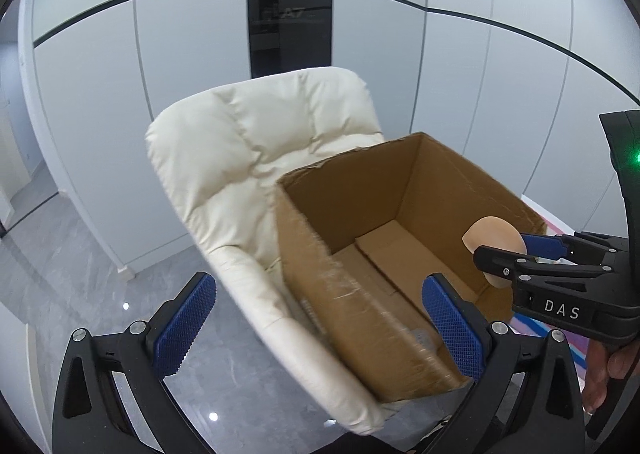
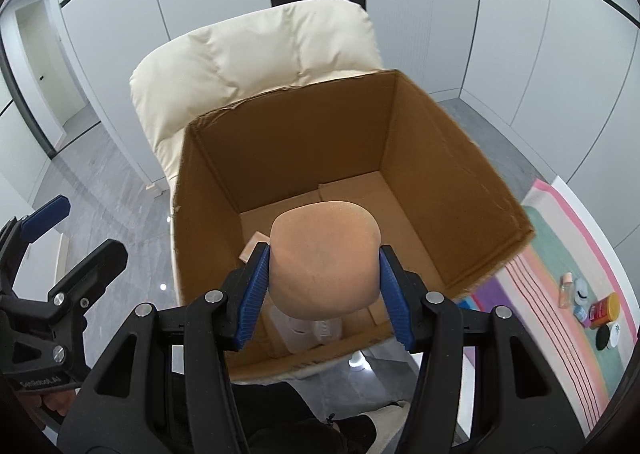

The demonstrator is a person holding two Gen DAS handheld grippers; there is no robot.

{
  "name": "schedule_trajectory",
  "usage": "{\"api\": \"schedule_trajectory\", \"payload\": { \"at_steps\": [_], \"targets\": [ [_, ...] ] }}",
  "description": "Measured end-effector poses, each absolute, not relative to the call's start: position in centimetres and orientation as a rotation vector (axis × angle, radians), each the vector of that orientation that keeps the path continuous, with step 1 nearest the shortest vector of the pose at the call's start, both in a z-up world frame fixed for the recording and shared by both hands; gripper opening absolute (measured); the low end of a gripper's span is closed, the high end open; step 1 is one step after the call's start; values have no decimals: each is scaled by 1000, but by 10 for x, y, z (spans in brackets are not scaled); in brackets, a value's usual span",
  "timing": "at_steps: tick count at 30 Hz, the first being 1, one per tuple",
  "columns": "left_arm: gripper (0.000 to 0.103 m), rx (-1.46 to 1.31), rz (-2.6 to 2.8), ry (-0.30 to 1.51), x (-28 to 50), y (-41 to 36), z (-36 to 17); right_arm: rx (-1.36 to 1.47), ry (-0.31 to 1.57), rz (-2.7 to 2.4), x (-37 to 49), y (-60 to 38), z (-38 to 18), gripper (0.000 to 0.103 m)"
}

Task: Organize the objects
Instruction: 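Lower the tan sponge into the cardboard box and open the right tool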

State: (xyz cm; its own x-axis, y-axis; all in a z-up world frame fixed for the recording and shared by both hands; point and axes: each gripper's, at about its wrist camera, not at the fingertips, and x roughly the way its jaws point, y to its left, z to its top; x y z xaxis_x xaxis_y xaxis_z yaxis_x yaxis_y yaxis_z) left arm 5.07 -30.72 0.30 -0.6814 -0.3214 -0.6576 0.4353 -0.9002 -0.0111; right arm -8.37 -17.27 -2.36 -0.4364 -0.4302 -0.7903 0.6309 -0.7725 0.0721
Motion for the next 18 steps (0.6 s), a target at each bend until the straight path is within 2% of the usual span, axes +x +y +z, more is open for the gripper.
{"api": "schedule_trajectory", "payload": {
  "at_steps": [2, 4, 6, 10, 15, 18],
  "targets": [
    [103, 947, -2527, 244, 56, -314, 1, 1118, 314, -2203, -82, -182, -24, 64],
    [103, 948, -2507, 256, 61, -322, 0, 1109, 307, -2211, -81, -187, -22, 80],
    [103, 953, -2487, 264, 65, -328, -2, 1099, 285, -2223, -80, -191, -19, 87],
    [103, 951, -2465, 287, 71, -336, -2, 1107, 275, -2222, -78, -197, -17, 92],
    [103, 950, -2454, 302, 69, -339, -2, 1107, 317, -2223, -75, -201, -18, 92],
    [103, 965, -2447, 321, 63, -338, -3, 1093, 323, -2232, -73, -198, -17, 101]
  ]
}}
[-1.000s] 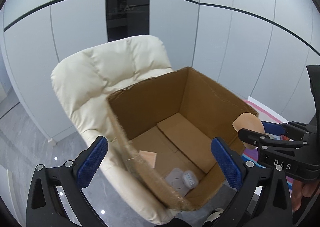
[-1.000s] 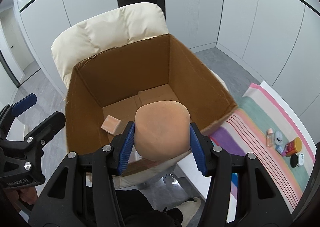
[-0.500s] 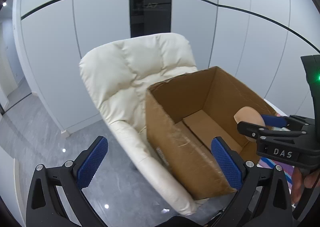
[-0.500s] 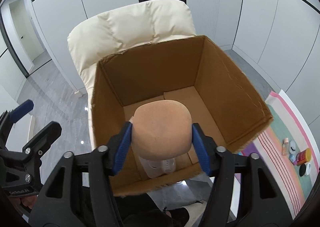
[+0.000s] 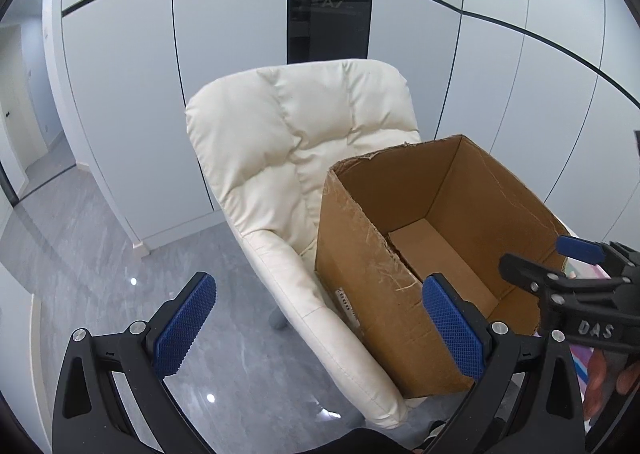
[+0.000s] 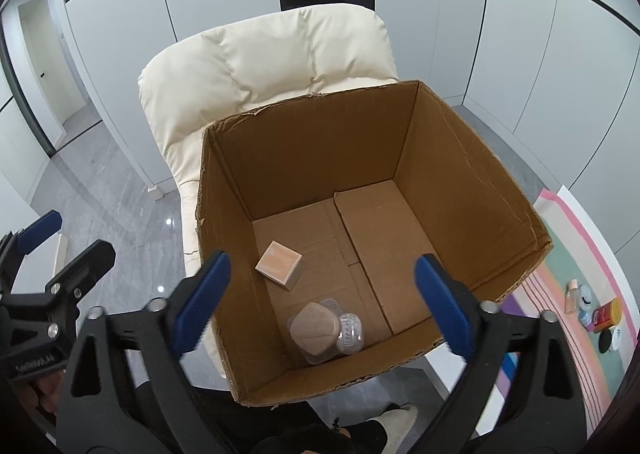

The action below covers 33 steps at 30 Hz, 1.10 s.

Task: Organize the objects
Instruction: 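Lower the tan sponge into the cardboard box and open the right tool, then withdraw both tools from the cardboard box back toward the blanket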

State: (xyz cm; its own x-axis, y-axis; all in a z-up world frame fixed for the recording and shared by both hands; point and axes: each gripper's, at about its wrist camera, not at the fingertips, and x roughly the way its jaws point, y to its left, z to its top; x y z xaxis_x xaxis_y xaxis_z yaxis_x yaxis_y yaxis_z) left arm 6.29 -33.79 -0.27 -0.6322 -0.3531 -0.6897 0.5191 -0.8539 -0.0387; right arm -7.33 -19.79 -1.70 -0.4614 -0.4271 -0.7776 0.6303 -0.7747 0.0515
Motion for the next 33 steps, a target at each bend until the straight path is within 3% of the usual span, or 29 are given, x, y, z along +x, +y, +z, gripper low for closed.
{"api": "schedule_trajectory", "payload": {
  "at_steps": [33],
  "targets": [
    [103, 1097, -2595, 375, -27, -248, -9, 1145, 269, -2433, -106, -63, -15, 101]
  ]
}}
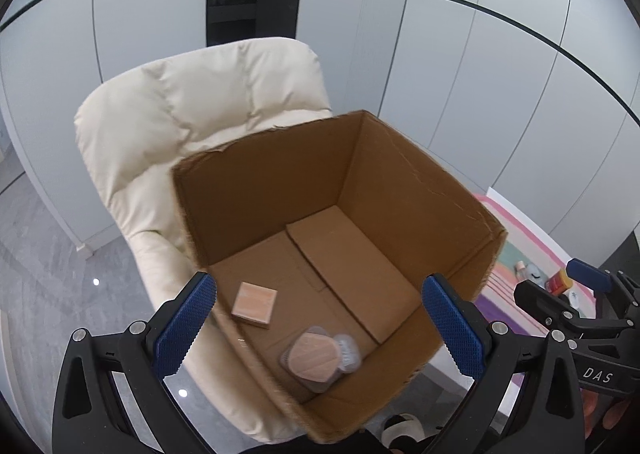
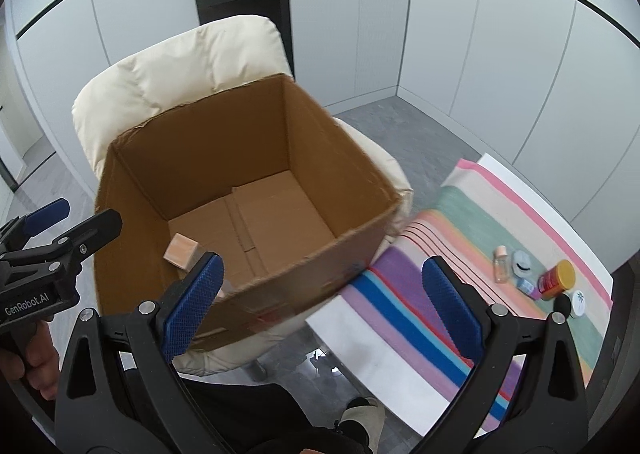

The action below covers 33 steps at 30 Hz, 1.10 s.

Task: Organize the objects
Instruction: 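Withdraw both tools from the cardboard box back toward the blanket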

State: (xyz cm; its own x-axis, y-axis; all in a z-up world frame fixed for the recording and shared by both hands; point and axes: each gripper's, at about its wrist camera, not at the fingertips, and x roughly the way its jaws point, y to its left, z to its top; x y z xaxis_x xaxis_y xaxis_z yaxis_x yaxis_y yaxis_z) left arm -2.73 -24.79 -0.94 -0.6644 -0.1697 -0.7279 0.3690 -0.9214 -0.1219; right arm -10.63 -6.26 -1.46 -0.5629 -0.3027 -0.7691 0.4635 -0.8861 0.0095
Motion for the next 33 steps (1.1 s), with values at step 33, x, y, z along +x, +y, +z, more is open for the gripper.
{"api": "schedule_trajectory", "payload": {
  "at_steps": [33],
  "targets": [
    [103, 1207, -2750, 270, -81, -147, -12, 1237, 167, -2570, -121, 42, -17, 101]
  ]
}}
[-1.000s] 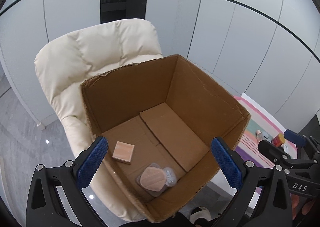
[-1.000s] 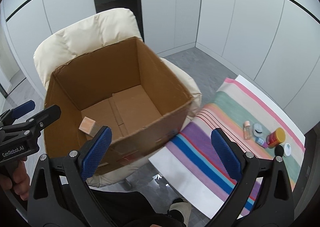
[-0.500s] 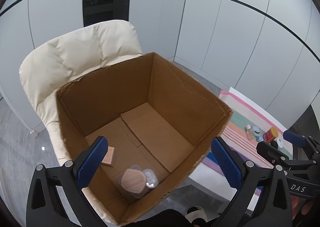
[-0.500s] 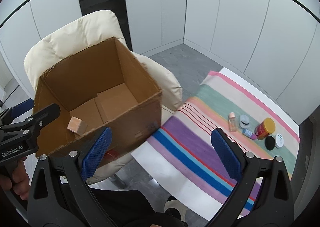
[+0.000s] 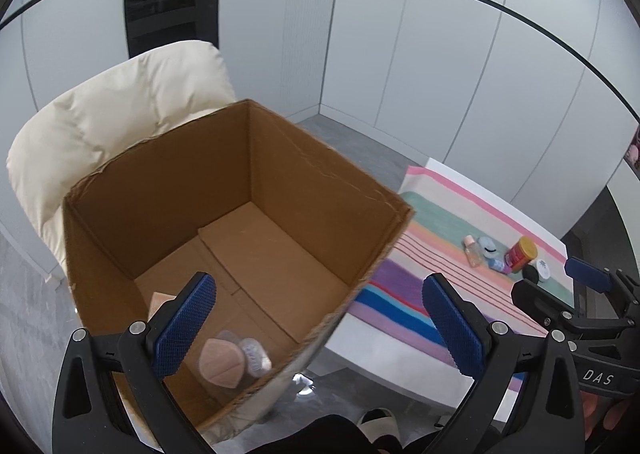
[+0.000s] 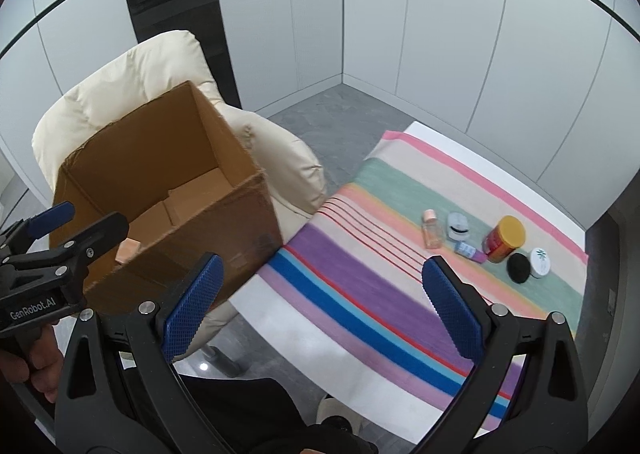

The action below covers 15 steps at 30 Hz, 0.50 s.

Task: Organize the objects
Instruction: 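Withdraw both tools from the cardboard box back toward the blanket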

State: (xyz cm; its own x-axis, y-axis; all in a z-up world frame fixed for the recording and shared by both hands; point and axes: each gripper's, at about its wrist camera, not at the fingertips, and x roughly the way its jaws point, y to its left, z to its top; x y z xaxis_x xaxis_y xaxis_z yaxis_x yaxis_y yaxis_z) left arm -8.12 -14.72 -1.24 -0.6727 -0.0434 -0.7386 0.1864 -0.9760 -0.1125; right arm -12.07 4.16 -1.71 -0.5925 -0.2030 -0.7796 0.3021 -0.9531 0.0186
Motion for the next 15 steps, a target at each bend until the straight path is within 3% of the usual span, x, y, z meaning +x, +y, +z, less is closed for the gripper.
{"api": "schedule_trajectory", "payload": {
  "at_steps": [15],
  "targets": [
    [103, 1259, -2834, 230, -105, -91, -12, 1287, 104, -2653, -118, 106, -20, 101]
  ]
}}
